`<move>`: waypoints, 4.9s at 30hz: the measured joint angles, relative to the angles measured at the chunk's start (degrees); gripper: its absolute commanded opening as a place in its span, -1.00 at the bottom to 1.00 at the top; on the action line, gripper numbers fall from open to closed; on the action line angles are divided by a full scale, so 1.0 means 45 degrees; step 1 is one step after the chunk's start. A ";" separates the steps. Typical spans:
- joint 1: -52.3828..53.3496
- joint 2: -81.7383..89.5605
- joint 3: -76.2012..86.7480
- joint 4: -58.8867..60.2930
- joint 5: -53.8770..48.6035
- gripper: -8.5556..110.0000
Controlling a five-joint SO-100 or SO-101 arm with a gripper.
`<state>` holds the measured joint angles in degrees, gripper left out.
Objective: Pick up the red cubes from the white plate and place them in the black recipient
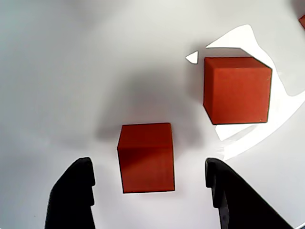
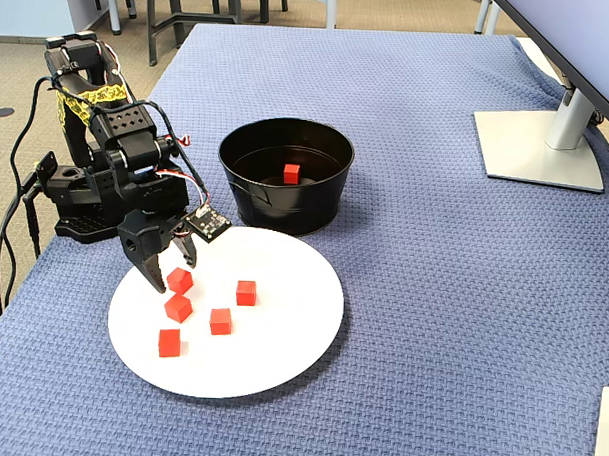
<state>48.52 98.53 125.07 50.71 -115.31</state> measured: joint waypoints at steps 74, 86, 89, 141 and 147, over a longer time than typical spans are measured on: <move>-0.1055 -0.1289 -0.4121 0.3105 2.1172 -0.51; 0.0293 -0.3926 -0.5156 0.2539 1.9629 -0.50; 0.0391 -0.4180 -0.5156 0.2344 1.8672 -0.52; -1.0781 0.1406 -0.7539 0.6445 2.2109 -0.24; -0.5605 0.0156 -0.7520 0.5781 1.8770 -0.25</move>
<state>23.29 99.23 91.23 76.73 -30.85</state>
